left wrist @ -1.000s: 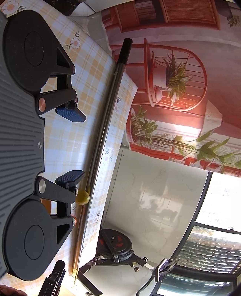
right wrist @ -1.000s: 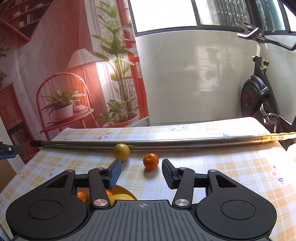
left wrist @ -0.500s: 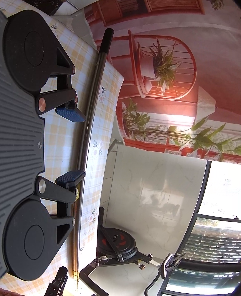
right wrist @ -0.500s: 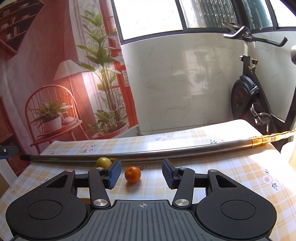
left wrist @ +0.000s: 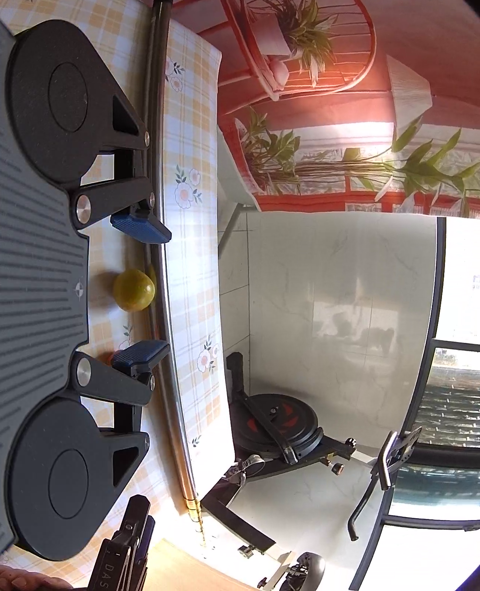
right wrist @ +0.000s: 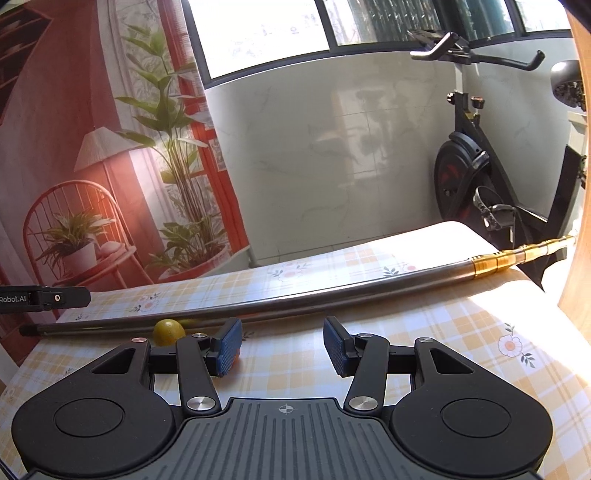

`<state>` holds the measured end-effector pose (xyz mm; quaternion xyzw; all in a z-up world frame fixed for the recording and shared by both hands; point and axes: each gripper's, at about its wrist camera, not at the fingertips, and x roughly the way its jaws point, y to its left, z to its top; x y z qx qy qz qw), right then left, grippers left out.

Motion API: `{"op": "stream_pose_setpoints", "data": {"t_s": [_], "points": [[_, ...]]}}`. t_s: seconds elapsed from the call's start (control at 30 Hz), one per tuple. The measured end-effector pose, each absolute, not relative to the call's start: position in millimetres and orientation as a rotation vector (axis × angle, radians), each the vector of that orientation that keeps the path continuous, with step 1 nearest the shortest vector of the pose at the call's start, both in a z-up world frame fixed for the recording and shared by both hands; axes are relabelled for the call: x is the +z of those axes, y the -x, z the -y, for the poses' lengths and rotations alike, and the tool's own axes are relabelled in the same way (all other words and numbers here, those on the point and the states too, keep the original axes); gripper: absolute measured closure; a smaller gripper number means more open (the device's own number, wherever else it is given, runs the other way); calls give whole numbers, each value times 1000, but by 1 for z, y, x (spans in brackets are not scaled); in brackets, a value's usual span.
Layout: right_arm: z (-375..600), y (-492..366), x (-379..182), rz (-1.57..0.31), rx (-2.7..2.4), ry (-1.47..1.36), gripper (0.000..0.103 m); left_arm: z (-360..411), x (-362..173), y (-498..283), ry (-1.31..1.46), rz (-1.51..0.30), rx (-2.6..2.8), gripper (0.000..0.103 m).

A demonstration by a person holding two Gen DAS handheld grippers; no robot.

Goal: Organize fruits
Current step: 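Move both open tools toward the last mandarin and yellow lemon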

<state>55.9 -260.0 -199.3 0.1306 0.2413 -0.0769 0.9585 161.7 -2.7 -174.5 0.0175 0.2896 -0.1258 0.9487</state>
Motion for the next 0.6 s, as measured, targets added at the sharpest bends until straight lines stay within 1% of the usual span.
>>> {"op": "stream_pose_setpoints", "data": {"t_s": [0.37,0.6], "points": [[287,-62,-217,-517,-196,-318,57,68,-236,-211,-198,-694,-456,43],[296,-69,-229,-543,-203,-340,57,78,-267,-239,-177,-805,-482,43]]}}
